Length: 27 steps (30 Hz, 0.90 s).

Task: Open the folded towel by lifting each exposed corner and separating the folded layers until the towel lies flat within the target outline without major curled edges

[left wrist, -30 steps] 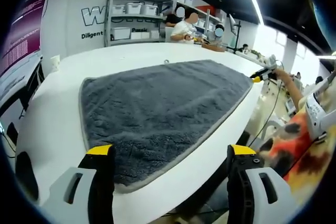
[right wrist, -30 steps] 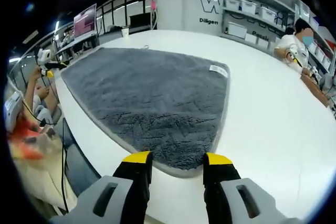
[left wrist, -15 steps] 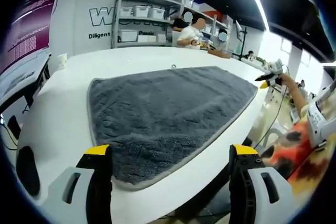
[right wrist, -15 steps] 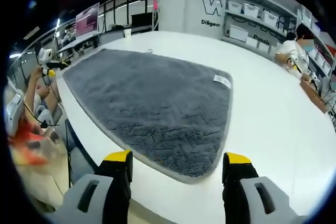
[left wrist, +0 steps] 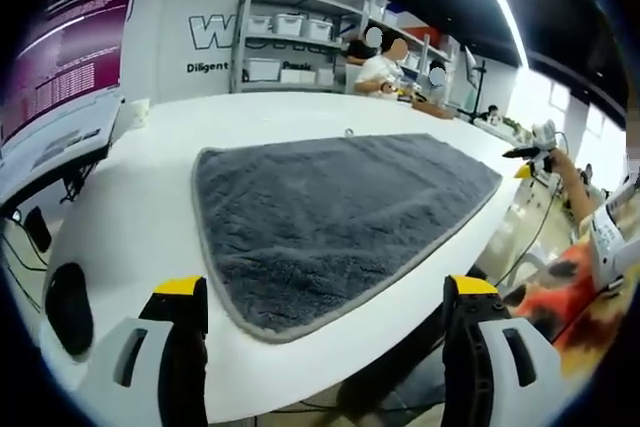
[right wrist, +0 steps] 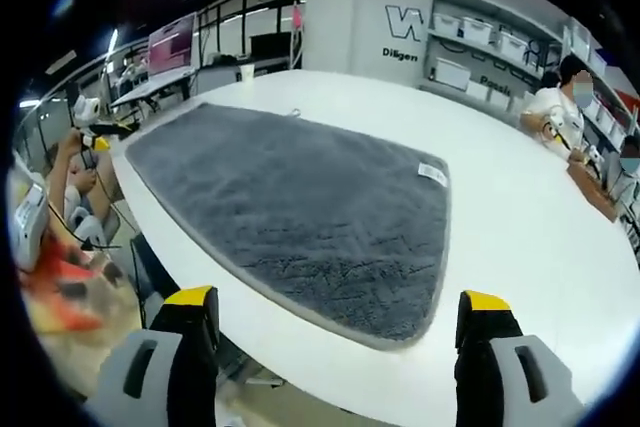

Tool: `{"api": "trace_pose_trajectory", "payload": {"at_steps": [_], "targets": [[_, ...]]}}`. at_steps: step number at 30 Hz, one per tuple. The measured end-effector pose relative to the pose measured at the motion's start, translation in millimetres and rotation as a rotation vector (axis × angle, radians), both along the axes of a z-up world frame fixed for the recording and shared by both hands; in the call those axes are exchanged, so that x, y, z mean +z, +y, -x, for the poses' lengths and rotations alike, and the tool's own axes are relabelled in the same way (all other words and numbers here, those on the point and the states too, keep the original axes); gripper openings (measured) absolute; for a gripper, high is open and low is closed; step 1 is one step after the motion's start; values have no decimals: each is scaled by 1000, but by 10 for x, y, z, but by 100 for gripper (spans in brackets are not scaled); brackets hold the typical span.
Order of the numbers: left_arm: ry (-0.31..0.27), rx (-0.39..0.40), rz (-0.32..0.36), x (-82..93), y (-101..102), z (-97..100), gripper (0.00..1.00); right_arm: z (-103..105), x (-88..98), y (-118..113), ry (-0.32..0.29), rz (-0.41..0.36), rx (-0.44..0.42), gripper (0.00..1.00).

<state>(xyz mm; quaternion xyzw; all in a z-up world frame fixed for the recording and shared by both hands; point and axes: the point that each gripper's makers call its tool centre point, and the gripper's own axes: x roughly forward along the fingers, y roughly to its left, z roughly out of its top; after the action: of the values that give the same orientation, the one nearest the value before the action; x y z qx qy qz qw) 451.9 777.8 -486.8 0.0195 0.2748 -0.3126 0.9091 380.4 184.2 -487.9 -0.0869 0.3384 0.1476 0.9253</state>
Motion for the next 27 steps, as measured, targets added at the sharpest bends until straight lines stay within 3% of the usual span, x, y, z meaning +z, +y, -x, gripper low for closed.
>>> {"api": "trace_pose_trajectory", "payload": {"at_steps": [12, 27], "targets": [[18, 32, 6, -60, 53, 43, 100, 50, 54, 60, -14, 13, 8, 99], [28, 27, 21, -100, 33, 59, 100, 63, -32, 73, 8, 6, 13, 99]]}}
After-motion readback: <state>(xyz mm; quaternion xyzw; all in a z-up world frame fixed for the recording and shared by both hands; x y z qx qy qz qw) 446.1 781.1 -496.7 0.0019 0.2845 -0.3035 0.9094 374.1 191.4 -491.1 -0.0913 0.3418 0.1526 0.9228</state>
